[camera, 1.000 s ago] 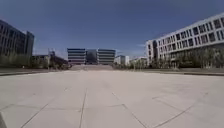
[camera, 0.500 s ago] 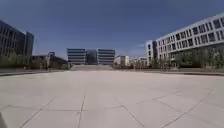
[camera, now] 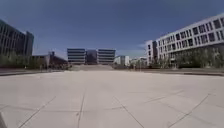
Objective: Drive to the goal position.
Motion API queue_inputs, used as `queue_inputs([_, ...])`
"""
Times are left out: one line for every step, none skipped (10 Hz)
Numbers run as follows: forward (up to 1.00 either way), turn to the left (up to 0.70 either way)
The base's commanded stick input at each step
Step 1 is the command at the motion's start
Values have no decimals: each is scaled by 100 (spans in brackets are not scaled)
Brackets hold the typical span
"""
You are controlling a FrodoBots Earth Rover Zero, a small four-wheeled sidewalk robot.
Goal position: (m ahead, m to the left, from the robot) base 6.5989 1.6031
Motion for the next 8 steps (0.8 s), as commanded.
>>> queue_inputs([9, -5])
queue_inputs([9, -5])
queue_inputs([9, -5])
queue_inputs([9, -5])
queue_inputs([9, -5])
queue_inputs([9, -5])
queue_inputs([9, -5])
queue_inputs([9, -5])
